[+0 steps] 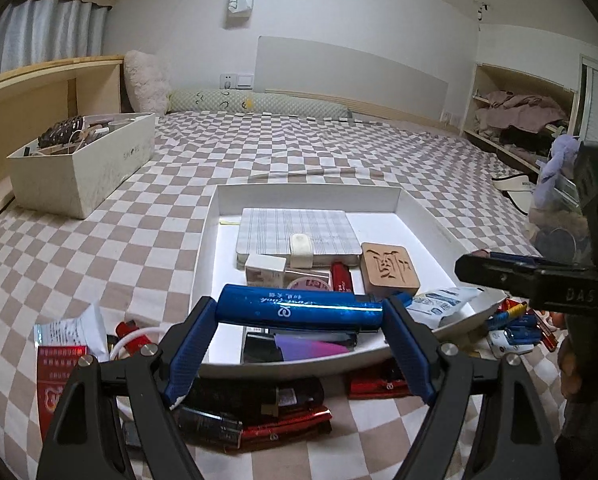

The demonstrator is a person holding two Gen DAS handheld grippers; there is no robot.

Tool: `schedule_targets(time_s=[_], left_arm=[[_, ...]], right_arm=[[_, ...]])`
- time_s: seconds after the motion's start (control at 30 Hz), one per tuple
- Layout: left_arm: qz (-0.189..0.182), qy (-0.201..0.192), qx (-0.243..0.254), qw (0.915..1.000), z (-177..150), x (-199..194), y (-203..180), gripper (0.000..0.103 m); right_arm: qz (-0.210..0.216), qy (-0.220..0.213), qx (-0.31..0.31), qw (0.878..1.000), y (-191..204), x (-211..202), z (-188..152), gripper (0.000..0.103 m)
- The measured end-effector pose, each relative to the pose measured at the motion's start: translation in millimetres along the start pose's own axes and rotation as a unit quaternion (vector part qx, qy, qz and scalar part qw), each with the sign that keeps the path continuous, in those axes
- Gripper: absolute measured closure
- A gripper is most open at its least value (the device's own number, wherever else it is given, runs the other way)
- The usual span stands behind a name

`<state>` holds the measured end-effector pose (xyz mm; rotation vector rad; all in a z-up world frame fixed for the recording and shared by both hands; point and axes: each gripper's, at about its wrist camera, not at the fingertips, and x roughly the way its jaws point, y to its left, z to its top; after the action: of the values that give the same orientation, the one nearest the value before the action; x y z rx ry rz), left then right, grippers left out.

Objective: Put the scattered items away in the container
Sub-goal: 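Carry blue lighter toward tray with left while right lowers red lighter into tray and opens, then lower the blue lighter into the tray and open the left gripper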

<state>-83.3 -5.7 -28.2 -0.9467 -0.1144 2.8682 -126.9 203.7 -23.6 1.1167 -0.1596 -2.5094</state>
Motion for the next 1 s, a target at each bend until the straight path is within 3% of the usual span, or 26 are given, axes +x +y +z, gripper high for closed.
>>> schedule_targets(time_s=[0.4,0.5,1.0], left_arm=[[-0.009,0.01,-0.003,0.9999,18,19,-5,0.02],[-0.011,0.013,-0.001,0.9999,22,25,-8,0.02],[-0.034,0.066,0.004,0.9973,39,73,-33,0.02]], right_arm=[[-0.022,0.008,-0.017,1.0,-6,17,5,0.018],[-0.029,0.006,-0.023,0.999,-5,18,5,0.0],[-0.006,-0.025,0.017,1.0,-25,-6,7,0.0]])
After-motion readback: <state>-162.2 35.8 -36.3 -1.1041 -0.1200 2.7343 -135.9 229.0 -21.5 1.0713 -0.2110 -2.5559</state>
